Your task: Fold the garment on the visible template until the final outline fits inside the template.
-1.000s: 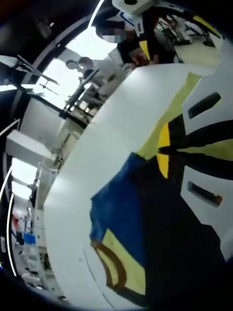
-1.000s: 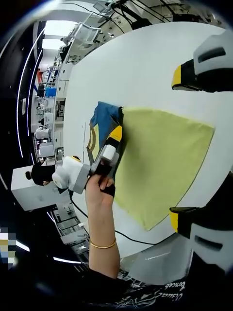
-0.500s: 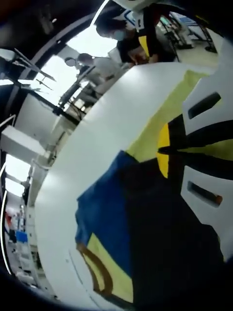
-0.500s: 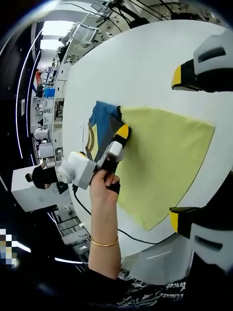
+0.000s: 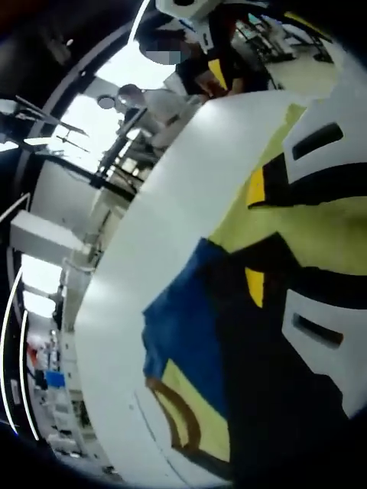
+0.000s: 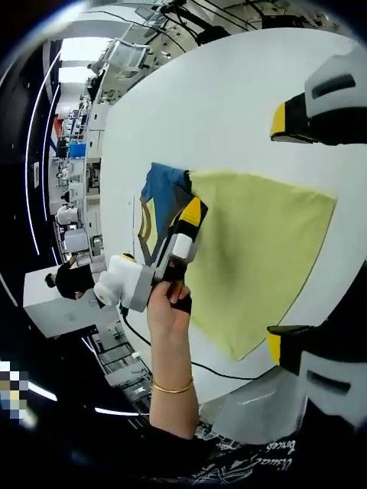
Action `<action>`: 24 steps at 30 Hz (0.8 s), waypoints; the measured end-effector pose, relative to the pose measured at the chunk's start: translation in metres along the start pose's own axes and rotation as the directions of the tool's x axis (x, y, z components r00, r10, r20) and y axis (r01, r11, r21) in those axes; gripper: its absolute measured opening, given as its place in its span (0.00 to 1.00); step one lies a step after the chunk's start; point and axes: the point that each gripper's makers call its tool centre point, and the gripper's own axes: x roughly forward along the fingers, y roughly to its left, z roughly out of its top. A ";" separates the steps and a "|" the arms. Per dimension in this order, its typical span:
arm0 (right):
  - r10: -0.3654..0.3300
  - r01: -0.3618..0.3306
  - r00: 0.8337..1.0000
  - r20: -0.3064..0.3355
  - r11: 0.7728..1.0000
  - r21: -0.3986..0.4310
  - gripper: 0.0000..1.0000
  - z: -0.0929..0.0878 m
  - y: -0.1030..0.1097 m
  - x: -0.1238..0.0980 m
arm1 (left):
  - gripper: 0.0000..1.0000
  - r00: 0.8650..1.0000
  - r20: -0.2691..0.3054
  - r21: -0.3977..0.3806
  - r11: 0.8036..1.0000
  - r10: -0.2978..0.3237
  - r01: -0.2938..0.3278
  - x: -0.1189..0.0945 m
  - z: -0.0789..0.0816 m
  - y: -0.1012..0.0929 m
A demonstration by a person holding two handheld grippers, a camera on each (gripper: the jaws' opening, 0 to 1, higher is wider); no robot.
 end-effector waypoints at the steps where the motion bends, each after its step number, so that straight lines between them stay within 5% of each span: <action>1: -0.002 0.002 1.000 0.002 1.000 -0.003 1.00 0.001 -0.001 -0.001 | 0.33 1.000 0.002 0.018 1.000 0.020 -0.020 -0.004 0.001 0.004; 16: 0.013 -0.013 1.000 0.002 1.000 -0.015 1.00 0.003 -0.004 0.002 | 0.77 0.989 0.055 0.045 0.989 0.136 -0.138 -0.060 0.004 0.036; 24: 0.029 -0.029 1.000 -0.001 0.999 -0.025 1.00 0.006 0.000 0.010 | 0.93 0.984 0.061 0.067 0.983 0.165 -0.169 -0.094 0.002 0.042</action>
